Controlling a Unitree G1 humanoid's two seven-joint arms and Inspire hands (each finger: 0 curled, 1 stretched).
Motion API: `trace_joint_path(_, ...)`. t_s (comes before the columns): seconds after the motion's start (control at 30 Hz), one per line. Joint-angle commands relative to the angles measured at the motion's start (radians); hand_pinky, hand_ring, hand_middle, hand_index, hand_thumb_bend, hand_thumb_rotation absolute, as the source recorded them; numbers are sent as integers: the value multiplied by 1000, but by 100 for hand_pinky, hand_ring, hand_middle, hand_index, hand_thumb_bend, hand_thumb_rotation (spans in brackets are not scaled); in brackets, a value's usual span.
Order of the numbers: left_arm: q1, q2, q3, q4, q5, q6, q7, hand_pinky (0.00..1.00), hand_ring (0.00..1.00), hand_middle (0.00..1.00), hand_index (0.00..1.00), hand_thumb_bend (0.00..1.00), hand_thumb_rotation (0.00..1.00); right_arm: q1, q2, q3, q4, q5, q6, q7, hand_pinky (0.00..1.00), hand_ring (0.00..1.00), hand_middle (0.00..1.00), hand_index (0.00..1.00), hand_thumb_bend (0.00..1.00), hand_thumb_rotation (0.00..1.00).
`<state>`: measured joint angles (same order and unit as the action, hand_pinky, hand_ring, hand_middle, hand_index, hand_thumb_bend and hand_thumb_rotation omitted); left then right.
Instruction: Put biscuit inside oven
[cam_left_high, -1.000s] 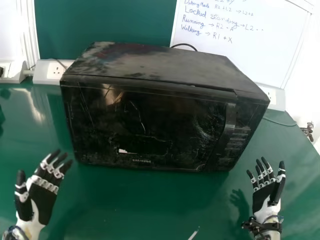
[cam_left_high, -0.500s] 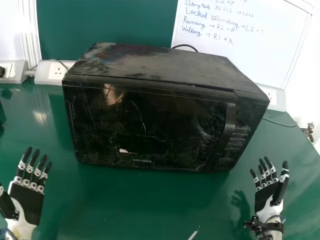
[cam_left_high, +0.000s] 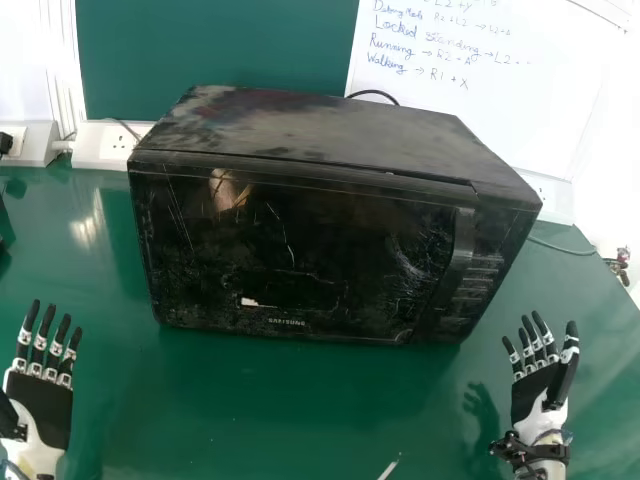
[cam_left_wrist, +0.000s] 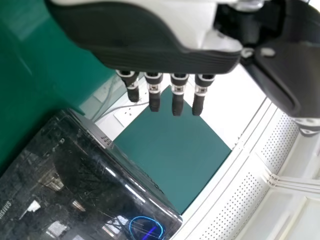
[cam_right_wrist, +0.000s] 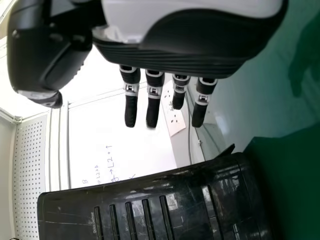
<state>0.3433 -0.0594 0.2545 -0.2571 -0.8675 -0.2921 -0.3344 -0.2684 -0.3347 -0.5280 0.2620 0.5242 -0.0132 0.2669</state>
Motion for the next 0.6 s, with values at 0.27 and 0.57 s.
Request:
trace_joint_path(0.27, -1, -11, 29, 10, 25, 9, -22, 100, 100, 100, 96, 95, 90, -7, -8, -7, 10, 4, -8, 12, 87, 89, 87, 81, 82, 63)
trace_joint_path(0.57, -4, -4, 34, 7, 33, 17, -22, 100, 100, 100, 95, 94, 92, -3, -7, -5, 0, -14, -18, -6, 86, 88, 86, 81, 87, 67)
